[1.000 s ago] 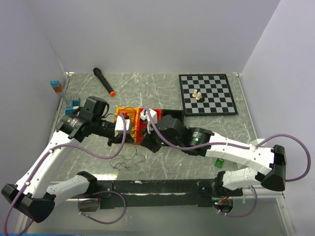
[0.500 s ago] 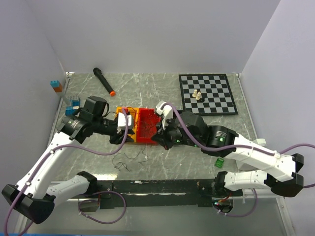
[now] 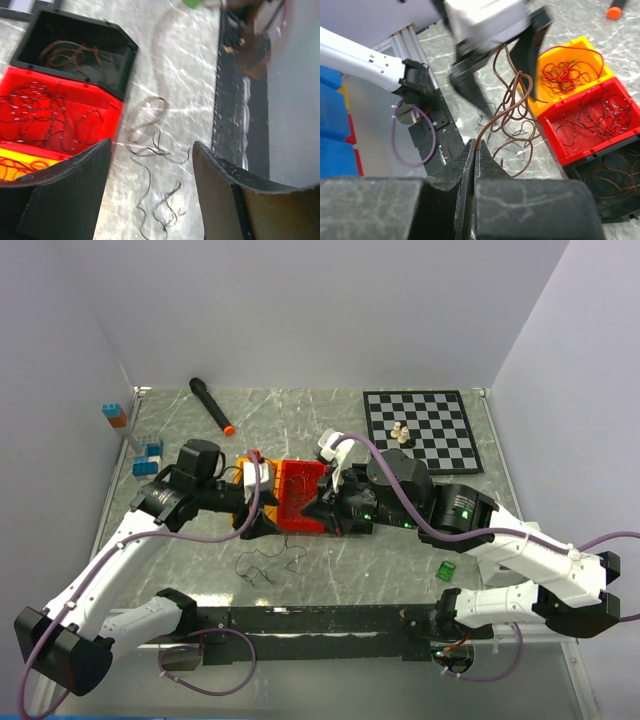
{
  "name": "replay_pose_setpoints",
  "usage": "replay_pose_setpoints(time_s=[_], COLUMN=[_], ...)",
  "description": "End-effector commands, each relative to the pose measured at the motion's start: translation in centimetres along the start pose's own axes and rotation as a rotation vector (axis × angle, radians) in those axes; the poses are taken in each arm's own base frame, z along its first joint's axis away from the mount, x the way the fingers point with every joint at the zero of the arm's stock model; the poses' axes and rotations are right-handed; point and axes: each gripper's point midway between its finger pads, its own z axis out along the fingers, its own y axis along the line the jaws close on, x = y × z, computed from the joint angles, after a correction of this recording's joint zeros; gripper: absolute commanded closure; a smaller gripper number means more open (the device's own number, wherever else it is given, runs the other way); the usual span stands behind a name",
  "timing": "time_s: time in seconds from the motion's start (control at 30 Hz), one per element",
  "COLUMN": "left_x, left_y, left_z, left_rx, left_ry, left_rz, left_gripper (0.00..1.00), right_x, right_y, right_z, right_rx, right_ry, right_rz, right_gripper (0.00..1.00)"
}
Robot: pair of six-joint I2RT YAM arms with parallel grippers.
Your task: Untangle the cables
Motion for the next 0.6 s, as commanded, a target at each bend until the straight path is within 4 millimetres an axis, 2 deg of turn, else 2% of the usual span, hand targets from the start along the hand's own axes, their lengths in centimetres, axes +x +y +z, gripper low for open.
replay_pose_setpoints(time_s=[0.0,0.13,0.27,0.33,0.43,0.5,0.53,0.57], left_x=[-2.8,-3.5,-3.3,-3.1,-1.7,0.3,1.8,3.1], left_y=[2.0,0.7,-0.3,-0.9,-1.8,-2.1,-2.0,-2.0], left_z=[-0.1,0.1,0.4,0.3,0.3,0.5,0.8,1.0], left_rx=[-0.025,0.072,0.152,0.187,0.217,0.22,0.21,0.202], left_ry=[-0.13,-0.173,-0.19,-0.191,-0.171,-0.132,-0.096,-0.066], left_rz=[-0.063,-0.088,-0.085,-0.07,-0.05,-0.015,-0.005,-0.001], left_gripper=[0.29,0.3,0.4,0.4,0.3,0.26,0.1,0.03], right_x=[-1.7,-1.7,-2.5,-3.2,-5.0,-6.5,-7.2,-8.1], right_y=[1.3,1.7,2.2,2.2,2.2,2.2,2.2,2.3], right_z=[-0.7,-0.5,-0.5,-0.6,-1.2,-2.0,-2.4,-3.0], right_rx=[-0.061,-0.078,-0.103,-0.099,-0.09,-0.082,-0.078,-0.078], right_ry=[-0.044,-0.044,-0.068,-0.086,-0.131,-0.163,-0.175,-0.194], right_rz=[-0.009,-0.007,-0.007,-0.013,-0.033,-0.053,-0.067,-0.078], right_gripper=[1.0,1.0,1.0,1.0,1.0,1.0,1.0,1.0])
